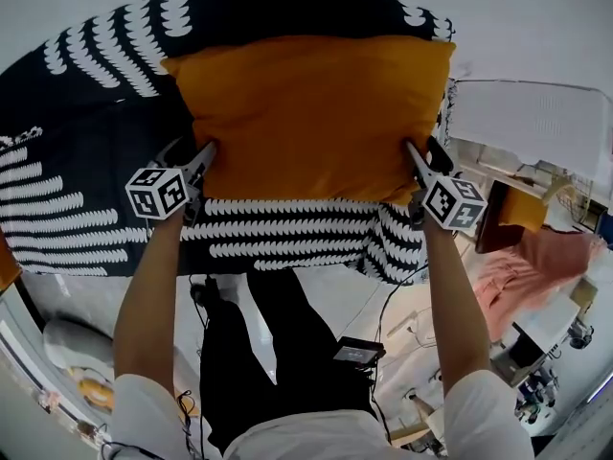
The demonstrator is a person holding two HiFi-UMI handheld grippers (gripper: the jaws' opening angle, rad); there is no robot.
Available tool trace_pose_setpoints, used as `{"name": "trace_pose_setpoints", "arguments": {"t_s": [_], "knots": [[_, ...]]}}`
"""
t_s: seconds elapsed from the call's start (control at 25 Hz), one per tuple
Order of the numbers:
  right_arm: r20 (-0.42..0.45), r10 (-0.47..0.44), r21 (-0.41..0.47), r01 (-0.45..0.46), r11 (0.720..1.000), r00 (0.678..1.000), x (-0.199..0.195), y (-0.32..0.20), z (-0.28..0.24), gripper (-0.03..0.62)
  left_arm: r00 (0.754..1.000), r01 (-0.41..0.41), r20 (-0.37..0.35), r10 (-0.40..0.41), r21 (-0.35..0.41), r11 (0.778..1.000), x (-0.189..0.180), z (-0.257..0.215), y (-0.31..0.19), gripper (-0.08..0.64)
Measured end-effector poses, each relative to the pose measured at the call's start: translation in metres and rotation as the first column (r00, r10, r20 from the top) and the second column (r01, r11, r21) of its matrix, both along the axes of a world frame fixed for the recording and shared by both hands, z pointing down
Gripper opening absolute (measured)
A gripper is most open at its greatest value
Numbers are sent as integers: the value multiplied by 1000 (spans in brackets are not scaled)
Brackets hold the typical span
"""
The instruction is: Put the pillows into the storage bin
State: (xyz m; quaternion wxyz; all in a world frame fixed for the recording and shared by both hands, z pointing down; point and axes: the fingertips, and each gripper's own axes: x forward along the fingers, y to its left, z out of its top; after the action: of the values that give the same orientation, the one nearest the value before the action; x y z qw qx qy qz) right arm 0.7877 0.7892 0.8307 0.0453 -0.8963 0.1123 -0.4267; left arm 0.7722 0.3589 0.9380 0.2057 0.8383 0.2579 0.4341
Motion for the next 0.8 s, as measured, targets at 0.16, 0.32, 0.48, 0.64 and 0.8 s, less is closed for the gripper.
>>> {"name": "trace_pose_setpoints", "arguments": {"t_s": [0.16,0.32,0.48,0.64,0.8], "knots": [[7,-36,-25,36,999,999,4,-6,5,241,999,-20,42,21,-32,999,1,4,10,190],[-18,-27,44,28,999,999,3,-11,4,161,999,-30,37,32,-55,998,-1,-1,15,91],[-44,-65,34,67,997,997,-2,-16,-5,51,1000,-25,-20,24,-58,998,-7,-17,16,43],[-76,-49,58,54,997,996,-12,-20,-22,37,998,4,-65,-9,-81,997,-20,-44,12,26],[-135,-87,99,101,990,987,-25,-45,-45,35,992,54,-112,-63,-79,995,-40,-78,-13,23]]}}
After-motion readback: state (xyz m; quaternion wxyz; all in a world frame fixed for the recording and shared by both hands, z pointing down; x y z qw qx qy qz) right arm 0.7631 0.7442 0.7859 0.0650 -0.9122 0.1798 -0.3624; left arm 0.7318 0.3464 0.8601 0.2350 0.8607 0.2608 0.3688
